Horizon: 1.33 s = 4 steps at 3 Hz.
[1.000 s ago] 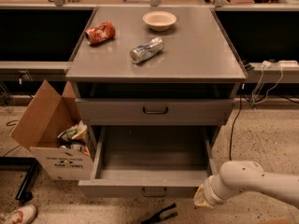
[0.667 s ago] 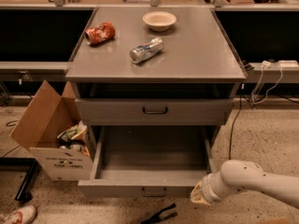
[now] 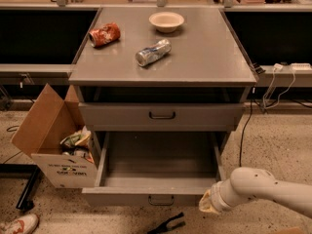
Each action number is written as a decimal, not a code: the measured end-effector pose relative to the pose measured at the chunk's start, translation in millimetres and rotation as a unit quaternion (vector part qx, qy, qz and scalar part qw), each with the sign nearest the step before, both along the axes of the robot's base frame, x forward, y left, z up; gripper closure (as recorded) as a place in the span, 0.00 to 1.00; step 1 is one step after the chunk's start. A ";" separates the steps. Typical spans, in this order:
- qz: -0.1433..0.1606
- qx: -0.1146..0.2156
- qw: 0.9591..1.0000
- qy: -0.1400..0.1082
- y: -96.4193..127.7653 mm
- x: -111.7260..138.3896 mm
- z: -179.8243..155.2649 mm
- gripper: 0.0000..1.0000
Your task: Close middle drawer
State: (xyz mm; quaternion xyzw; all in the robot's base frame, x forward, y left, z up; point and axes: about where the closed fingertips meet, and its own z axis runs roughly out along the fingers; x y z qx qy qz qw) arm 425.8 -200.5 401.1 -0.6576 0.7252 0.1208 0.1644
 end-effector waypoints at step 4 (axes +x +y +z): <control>0.000 0.000 1.000 0.000 0.1 0.0 -0.2 0.00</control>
Offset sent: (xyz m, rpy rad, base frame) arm 0.0000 0.0000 0.0000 0.0000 0.0000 0.0000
